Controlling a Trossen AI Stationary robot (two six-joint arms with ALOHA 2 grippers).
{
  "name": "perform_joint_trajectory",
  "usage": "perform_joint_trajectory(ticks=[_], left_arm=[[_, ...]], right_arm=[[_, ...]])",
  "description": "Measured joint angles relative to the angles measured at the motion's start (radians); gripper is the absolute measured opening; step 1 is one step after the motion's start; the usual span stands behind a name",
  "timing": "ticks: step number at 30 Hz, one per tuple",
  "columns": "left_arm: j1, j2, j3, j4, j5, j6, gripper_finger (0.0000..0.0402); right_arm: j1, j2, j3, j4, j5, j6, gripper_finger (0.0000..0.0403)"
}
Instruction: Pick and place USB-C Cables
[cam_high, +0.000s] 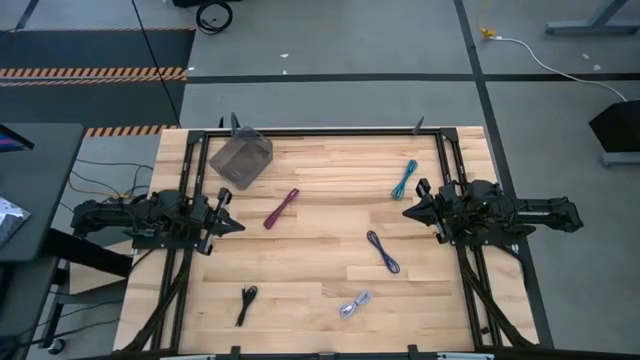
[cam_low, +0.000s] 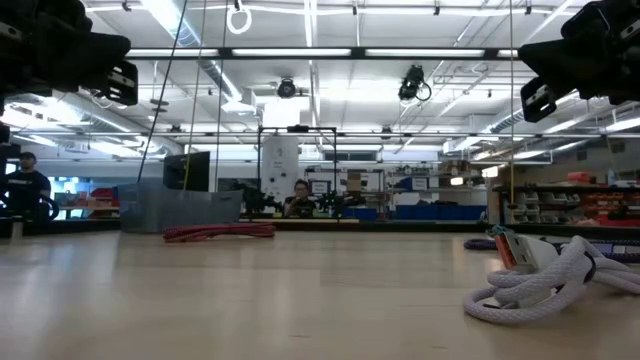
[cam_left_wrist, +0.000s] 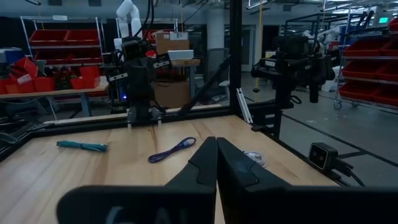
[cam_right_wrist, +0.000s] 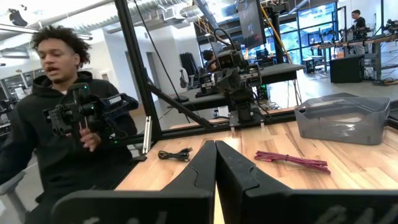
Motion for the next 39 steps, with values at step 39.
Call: perform_joint_trajectory(ticks=[39], left_arm=[[-0.001,0.115,0.106,-0.139,-0.266,-0.242,0.0115]], right_arm=[[0.0,0.0,0.0,0.001,0.0,0.0,0.0012]])
